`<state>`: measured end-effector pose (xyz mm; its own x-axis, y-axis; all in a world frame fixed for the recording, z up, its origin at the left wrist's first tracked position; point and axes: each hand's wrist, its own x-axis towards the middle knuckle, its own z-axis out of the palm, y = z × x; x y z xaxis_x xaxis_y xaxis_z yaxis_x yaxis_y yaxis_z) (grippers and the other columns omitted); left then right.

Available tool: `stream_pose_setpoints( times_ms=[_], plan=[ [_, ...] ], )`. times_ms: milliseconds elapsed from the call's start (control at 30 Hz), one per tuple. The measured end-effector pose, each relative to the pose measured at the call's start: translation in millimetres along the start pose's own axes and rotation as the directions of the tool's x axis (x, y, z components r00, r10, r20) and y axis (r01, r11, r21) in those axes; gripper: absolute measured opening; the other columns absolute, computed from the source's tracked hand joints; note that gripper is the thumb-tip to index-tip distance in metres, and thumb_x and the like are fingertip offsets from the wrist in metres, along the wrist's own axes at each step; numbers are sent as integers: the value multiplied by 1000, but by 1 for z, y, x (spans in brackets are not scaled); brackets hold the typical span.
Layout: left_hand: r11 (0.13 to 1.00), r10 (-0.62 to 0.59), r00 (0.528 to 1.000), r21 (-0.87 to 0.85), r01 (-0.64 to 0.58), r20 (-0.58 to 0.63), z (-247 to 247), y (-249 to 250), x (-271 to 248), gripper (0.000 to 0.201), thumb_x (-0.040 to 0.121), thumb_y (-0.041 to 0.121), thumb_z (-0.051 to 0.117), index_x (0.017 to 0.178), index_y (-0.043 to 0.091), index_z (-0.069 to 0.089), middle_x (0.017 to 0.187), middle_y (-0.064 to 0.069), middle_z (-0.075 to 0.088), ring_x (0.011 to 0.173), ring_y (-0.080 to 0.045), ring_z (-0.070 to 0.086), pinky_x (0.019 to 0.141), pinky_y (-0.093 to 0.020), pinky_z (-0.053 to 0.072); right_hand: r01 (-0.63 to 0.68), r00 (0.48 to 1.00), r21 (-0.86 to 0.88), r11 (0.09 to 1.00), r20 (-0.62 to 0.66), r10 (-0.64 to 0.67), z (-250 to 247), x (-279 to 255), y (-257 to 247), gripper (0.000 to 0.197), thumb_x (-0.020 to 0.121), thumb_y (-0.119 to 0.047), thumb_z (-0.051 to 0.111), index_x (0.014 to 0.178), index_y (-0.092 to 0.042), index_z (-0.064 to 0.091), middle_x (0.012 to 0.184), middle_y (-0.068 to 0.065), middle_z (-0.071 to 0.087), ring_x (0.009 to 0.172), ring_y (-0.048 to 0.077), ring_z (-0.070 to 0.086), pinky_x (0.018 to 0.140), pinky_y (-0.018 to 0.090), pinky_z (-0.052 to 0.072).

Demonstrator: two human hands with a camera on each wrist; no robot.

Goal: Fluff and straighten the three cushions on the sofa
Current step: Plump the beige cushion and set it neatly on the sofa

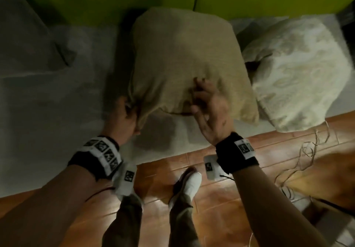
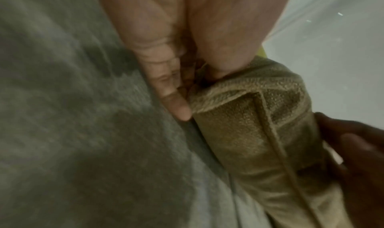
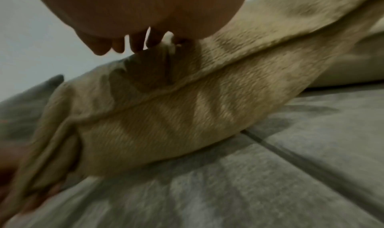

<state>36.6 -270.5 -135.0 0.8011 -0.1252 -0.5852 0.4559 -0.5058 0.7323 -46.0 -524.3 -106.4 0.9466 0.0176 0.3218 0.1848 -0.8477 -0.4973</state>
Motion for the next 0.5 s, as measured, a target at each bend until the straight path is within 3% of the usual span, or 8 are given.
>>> stream_pose_setpoints(
  times_ms=[67, 100, 167, 233, 300, 367, 433, 500],
  plan=[
    [974, 34, 997, 225, -17, -69, -11, -11, 3, 29, 102, 23, 46, 131, 20, 49, 113, -14, 61, 79, -30, 64, 56, -31, 55, -207, 964, -32, 978, -176, 199, -15, -15, 21, 34, 100, -28, 59, 126, -7, 60, 145, 18, 54, 138, 36, 48, 112, 53, 37],
    [959, 48, 994, 284, -19, -97, -16, -15, 2, 27, 101, 27, 45, 127, 22, 52, 113, -15, 63, 86, -32, 65, 67, -34, 55, -387, 901, -33, 921, -226, 371, -23, -24, 35, 45, 101, -40, 54, 130, -6, 58, 146, 17, 52, 138, 36, 46, 113, 50, 35],
    [963, 41, 991, 269, -6, -125, -22, -24, -2, 24, 102, 37, 43, 116, 22, 57, 102, -16, 65, 82, -17, 65, 72, -31, 51, -748, 641, 122, 653, -125, 757, -34, -46, 59, 71, 98, -63, 40, 148, -12, 43, 155, 14, 41, 144, 33, 36, 118, 45, 27],
    [986, -57, 996, 155, 68, -73, -25, -31, -10, 43, 96, 61, 41, 104, 24, 62, 96, -15, 67, 74, -16, 64, 76, -35, 55, -883, 438, 263, 389, 161, 885, -39, -70, 79, 71, 98, -66, 40, 155, -24, 33, 157, 11, 39, 142, 30, 40, 114, 40, 33],
    [975, -95, 995, 202, 93, -2, -24, -36, -20, 60, 87, 76, 38, 109, 27, 65, 112, -15, 68, 97, -33, 65, 93, -51, 50, -891, 370, 394, 226, 342, 864, -43, -90, 93, 59, 97, -54, 50, 149, -28, 42, 136, 10, 60, 119, 30, 59, 101, 46, 47],
    [960, -114, 993, 261, 100, 40, -20, -39, -29, 51, 94, 63, 43, 118, 23, 63, 118, -15, 66, 106, -37, 61, 93, -47, 47, -897, 333, 417, 148, 417, 846, -48, -100, 103, 55, 91, -33, 56, 145, -25, 48, 119, 9, 66, 104, 27, 64, 86, 44, 51],
    [964, -117, 991, 246, 99, 61, -15, -39, -37, 28, 99, 40, 49, 108, 16, 62, 101, -17, 68, 90, -33, 62, 78, -38, 44, -922, 296, 369, 115, 484, 824, -54, -105, 112, 60, 84, -29, 62, 142, -27, 50, 122, 12, 67, 103, 27, 65, 78, 39, 48],
    [968, -67, 996, 244, 51, 56, -14, -35, -45, 15, 99, 28, 53, 99, 15, 62, 91, -20, 68, 77, -28, 58, 75, -37, 43, -911, 297, 405, 80, 508, 809, -62, -108, 122, 49, 89, -21, 69, 136, -26, 55, 112, 13, 71, 91, 25, 68, 77, 40, 50]
  ],
)
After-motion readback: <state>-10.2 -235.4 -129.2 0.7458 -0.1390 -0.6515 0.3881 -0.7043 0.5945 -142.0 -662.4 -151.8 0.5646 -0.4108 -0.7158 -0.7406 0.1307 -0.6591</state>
